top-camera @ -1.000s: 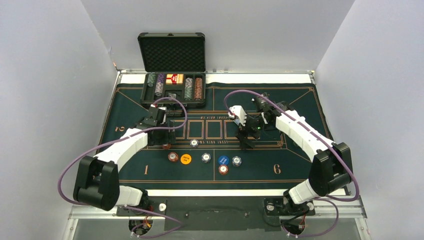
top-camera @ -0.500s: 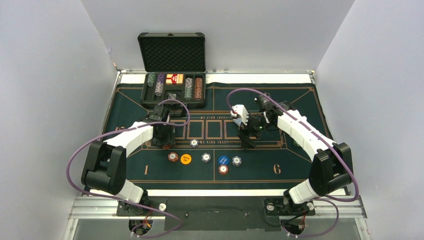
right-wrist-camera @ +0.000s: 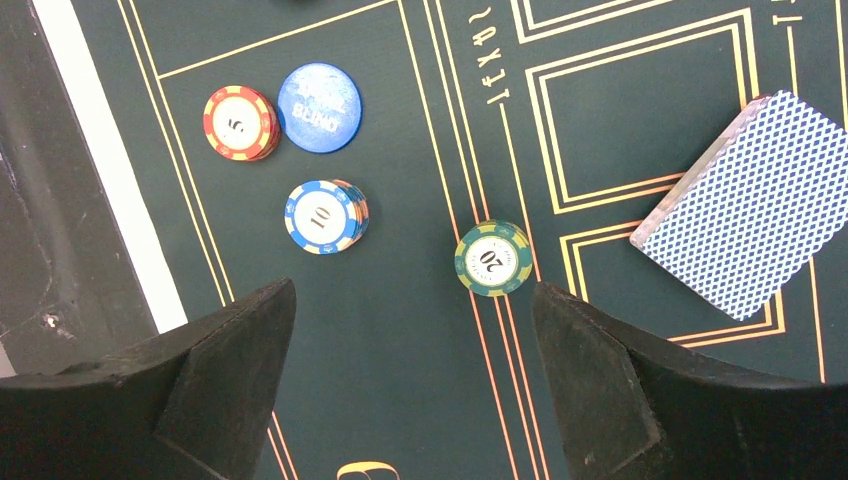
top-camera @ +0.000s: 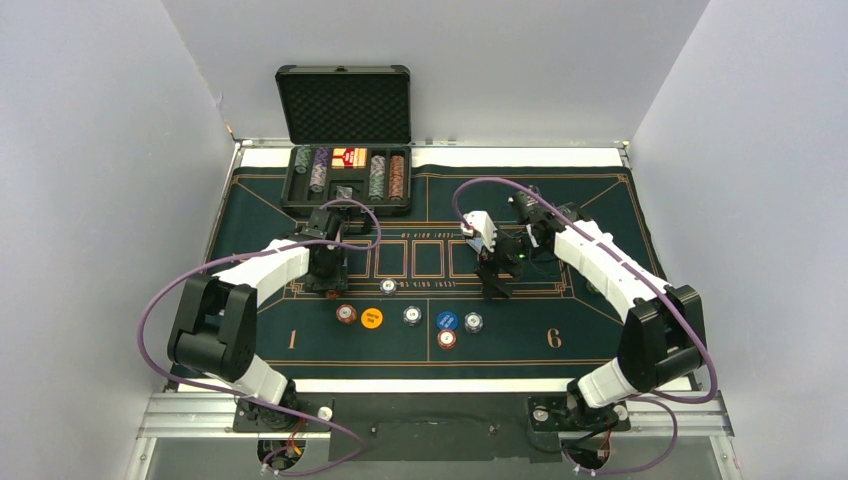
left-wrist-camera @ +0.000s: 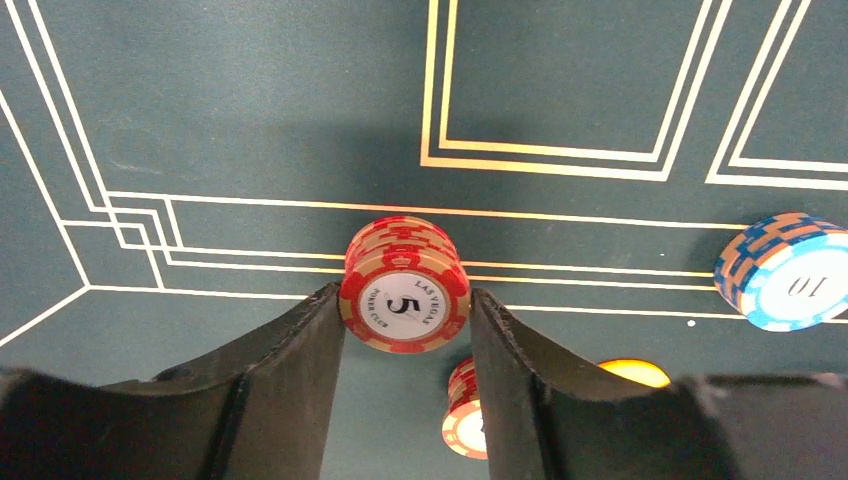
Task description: Distribute texas hold em gaming equipment
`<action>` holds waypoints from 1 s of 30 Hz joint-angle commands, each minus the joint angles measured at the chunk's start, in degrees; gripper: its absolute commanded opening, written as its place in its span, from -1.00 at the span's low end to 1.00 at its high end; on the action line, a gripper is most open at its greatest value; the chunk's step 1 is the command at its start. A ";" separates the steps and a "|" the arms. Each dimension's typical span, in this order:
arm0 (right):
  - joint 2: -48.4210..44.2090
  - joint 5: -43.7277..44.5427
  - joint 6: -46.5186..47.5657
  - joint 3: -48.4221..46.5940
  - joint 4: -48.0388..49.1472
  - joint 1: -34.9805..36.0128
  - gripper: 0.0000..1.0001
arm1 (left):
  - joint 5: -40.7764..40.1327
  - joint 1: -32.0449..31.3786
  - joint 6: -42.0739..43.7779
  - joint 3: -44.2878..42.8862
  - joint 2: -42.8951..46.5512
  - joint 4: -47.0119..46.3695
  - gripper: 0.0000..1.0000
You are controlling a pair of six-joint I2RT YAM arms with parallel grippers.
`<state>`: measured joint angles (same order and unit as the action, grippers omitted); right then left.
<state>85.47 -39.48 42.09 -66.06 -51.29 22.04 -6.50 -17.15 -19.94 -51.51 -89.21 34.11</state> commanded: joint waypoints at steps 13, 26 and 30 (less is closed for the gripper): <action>-2.70 -3.41 2.19 -0.22 -1.21 -2.81 0.67 | -2.75 0.27 0.75 -2.38 3.28 0.17 -1.00; -2.84 -4.06 2.55 -0.48 -1.84 -4.48 0.67 | -0.96 -0.60 0.77 -3.78 8.41 2.53 -1.00; -3.57 -4.30 3.00 -1.04 -2.89 -6.38 0.67 | 0.47 -4.23 -0.99 -5.95 9.08 4.30 -1.00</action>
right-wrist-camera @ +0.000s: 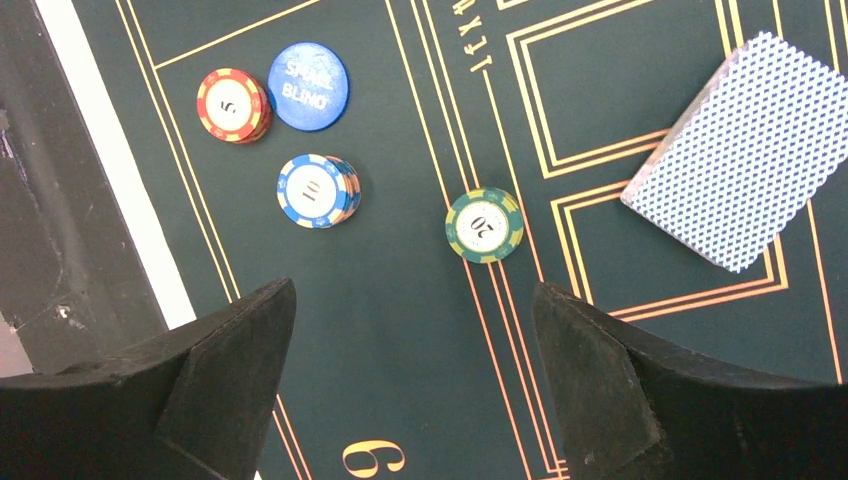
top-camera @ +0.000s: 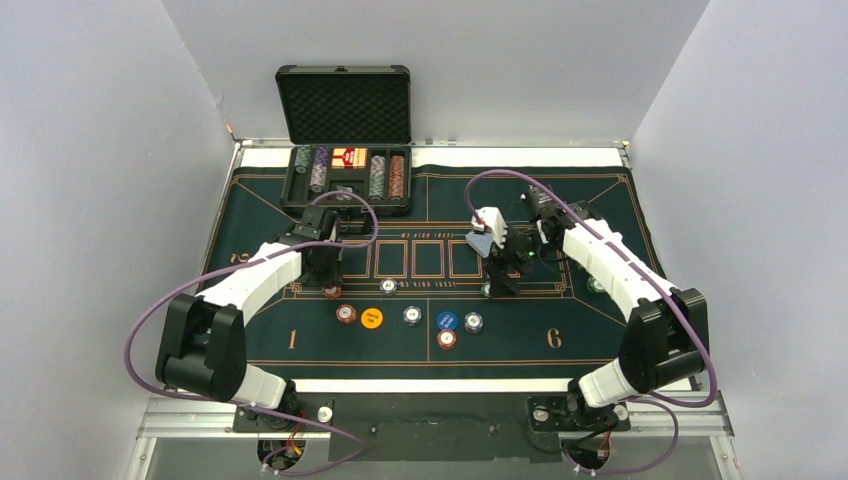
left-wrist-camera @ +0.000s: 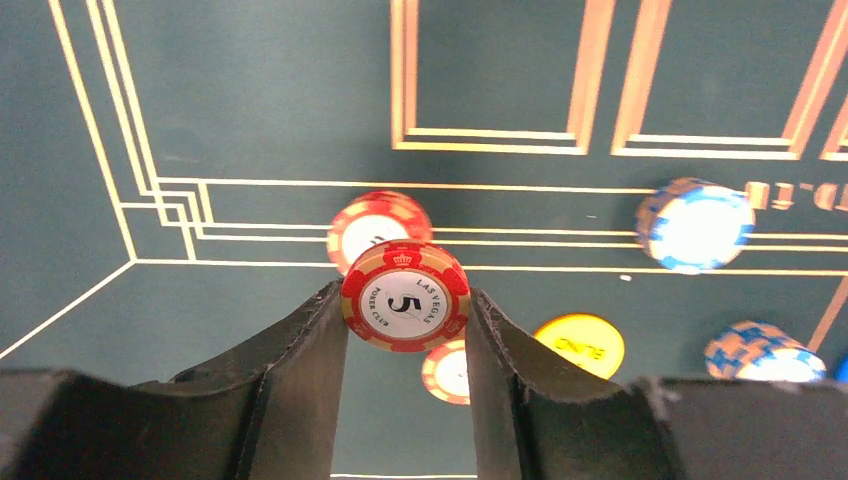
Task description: Distribute texas hold em gaming equipment
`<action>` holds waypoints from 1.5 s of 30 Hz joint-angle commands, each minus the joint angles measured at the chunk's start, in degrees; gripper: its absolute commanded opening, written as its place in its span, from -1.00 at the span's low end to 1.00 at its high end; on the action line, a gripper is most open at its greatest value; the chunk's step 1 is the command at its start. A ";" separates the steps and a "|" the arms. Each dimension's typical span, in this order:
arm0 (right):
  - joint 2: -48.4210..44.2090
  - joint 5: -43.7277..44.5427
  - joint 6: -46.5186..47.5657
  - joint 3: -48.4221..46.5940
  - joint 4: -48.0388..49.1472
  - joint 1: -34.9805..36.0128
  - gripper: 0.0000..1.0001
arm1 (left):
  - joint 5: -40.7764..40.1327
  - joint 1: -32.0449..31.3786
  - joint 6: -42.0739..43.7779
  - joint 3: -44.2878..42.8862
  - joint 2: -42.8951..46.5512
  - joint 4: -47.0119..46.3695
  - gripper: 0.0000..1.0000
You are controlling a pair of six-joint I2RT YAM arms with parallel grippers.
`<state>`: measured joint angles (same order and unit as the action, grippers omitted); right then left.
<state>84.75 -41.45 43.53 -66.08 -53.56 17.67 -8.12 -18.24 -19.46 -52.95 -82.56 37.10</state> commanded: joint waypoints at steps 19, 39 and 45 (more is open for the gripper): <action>-17.66 -8.64 6.22 0.38 -10.92 -40.14 0.70 | 3.67 -38.87 -8.68 -49.46 -35.25 5.56 -1.00; -13.11 -14.11 19.49 -2.58 -24.51 -45.90 0.68 | 3.04 -44.91 -7.96 -91.35 -68.31 17.69 -0.72; -12.37 -14.43 21.89 -2.84 -26.46 -45.90 0.68 | 3.53 -45.04 -8.47 -92.28 -68.81 17.46 0.01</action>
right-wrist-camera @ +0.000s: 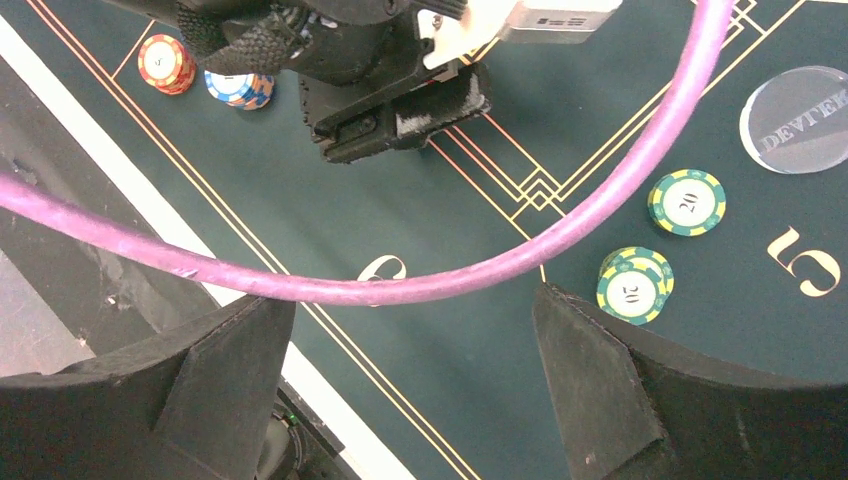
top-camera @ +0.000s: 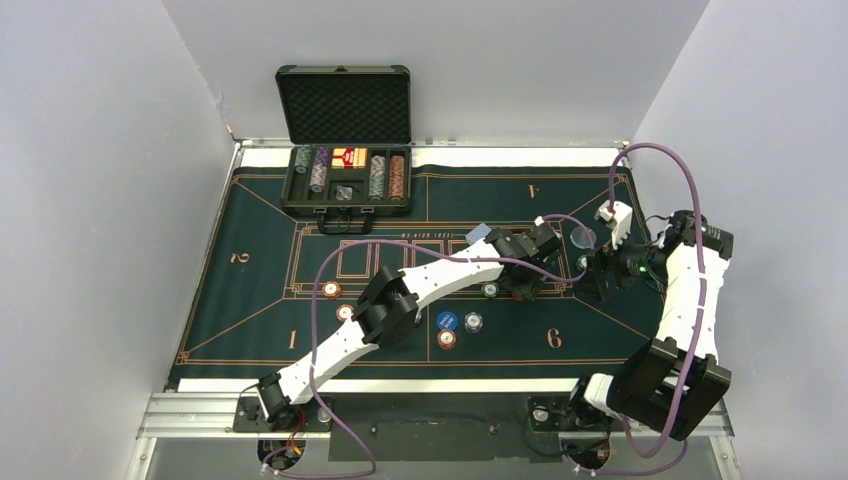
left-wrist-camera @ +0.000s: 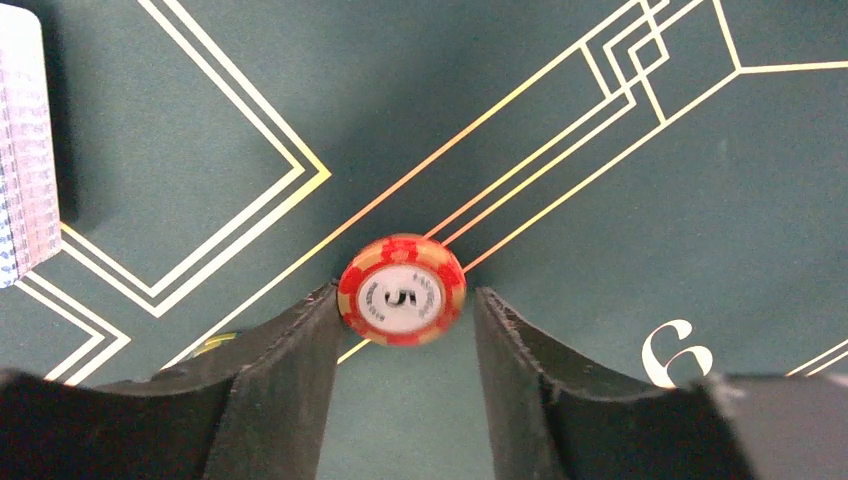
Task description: Distribute texas hold em gaming equipment
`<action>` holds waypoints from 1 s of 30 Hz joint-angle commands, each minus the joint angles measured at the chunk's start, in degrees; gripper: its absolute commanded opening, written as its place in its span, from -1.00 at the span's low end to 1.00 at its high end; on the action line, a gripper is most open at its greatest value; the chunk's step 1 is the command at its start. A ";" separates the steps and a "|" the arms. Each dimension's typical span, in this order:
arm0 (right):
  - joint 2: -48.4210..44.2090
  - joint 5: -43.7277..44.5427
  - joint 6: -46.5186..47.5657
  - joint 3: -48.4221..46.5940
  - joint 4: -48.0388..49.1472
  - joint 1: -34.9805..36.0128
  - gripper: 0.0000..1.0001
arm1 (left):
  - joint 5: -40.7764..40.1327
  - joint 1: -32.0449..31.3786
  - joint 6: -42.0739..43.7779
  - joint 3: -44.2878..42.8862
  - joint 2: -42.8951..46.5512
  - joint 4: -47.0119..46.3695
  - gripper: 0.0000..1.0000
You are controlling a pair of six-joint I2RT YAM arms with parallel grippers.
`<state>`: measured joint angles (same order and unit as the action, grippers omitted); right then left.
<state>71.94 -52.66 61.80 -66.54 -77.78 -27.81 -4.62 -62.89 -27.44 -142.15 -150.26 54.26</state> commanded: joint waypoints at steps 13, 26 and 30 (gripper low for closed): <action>-4.32 -2.95 10.00 -7.02 -12.14 -2.08 0.73 | -0.75 3.41 -1.01 1.14 12.32 -5.10 0.38; -4.70 20.08 -12.67 4.09 13.34 24.71 0.81 | -7.91 15.45 7.84 56.38 62.31 -31.12 0.75; 2.29 31.36 -23.57 3.86 24.56 35.52 0.84 | -3.04 26.78 9.91 75.89 81.32 -37.49 0.94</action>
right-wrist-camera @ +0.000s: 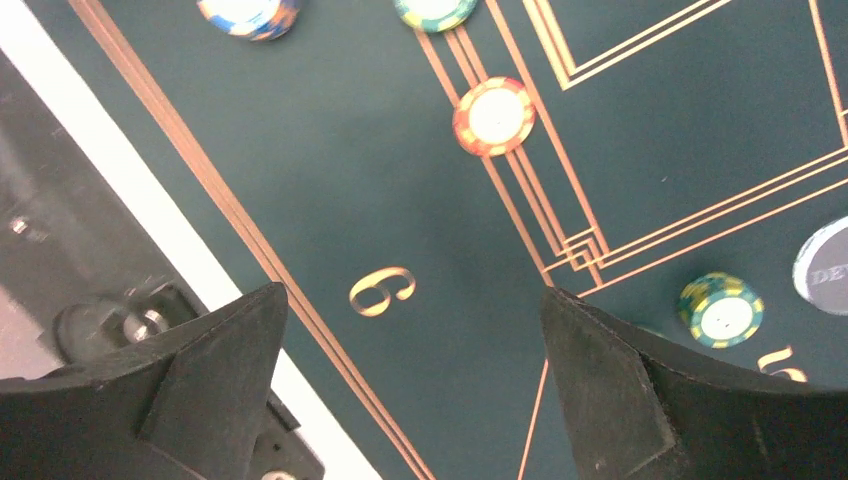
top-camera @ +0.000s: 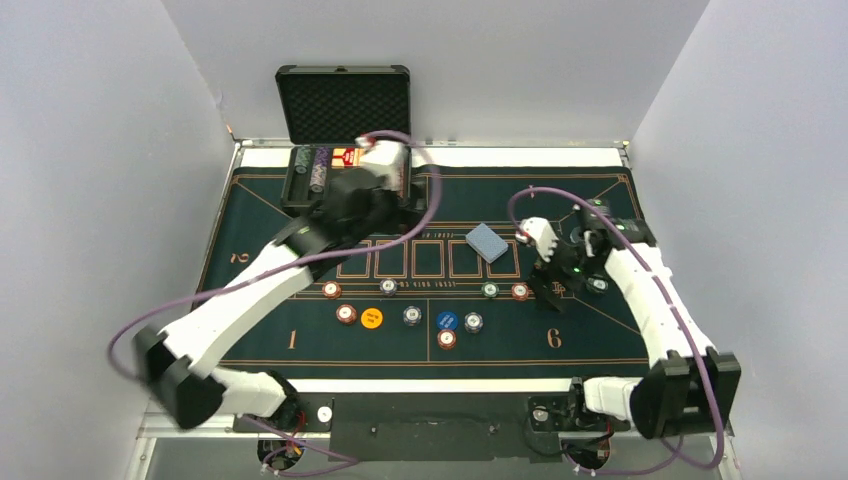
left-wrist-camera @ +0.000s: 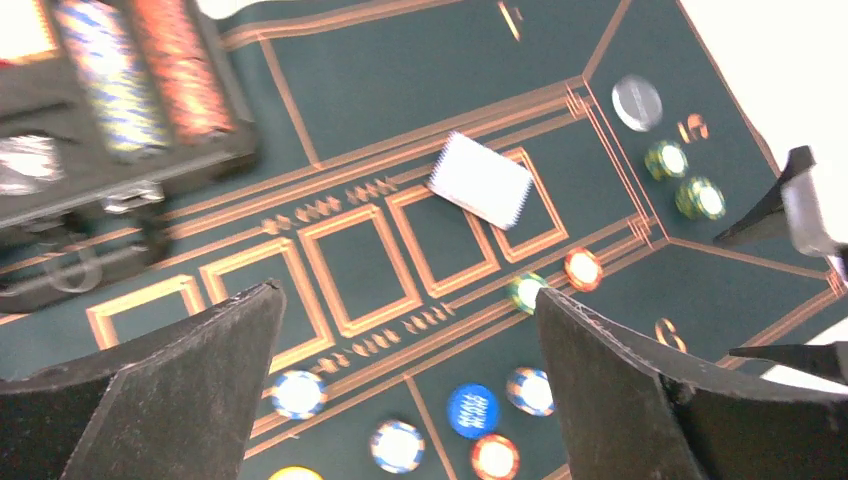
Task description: Distribute texas hold em gaming equipment
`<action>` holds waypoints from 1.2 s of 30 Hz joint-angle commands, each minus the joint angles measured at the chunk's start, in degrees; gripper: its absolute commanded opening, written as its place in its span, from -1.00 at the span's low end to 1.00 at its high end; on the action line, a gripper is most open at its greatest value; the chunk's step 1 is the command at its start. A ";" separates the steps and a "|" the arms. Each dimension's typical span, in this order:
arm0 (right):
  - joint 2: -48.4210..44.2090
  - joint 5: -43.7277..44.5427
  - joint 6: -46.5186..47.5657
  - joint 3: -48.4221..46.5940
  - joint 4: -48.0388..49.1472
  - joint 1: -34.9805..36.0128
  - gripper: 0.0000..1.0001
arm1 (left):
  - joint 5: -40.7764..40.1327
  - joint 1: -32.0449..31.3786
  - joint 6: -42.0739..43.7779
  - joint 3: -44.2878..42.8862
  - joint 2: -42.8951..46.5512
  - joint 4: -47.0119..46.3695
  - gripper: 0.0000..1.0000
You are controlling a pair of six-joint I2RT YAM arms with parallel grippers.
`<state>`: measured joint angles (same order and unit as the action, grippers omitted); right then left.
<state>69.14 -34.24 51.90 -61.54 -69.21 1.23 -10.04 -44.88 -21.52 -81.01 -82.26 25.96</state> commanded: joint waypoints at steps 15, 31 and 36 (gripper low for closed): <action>24.69 23.90 -21.73 -3.75 21.50 18.71 0.72 | -1.36 22.81 10.62 39.80 39.16 -9.89 0.95; 29.18 26.56 -22.47 0.30 26.07 20.12 0.41 | -1.17 23.87 10.54 39.78 38.46 -9.67 0.94; 30.09 25.93 -22.57 0.76 25.71 20.17 0.27 | -1.16 24.01 10.54 39.74 38.31 -9.63 0.94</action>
<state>98.39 -9.23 30.06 -61.17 -44.60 21.06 -10.81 -21.28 -11.53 -39.88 -44.01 19.40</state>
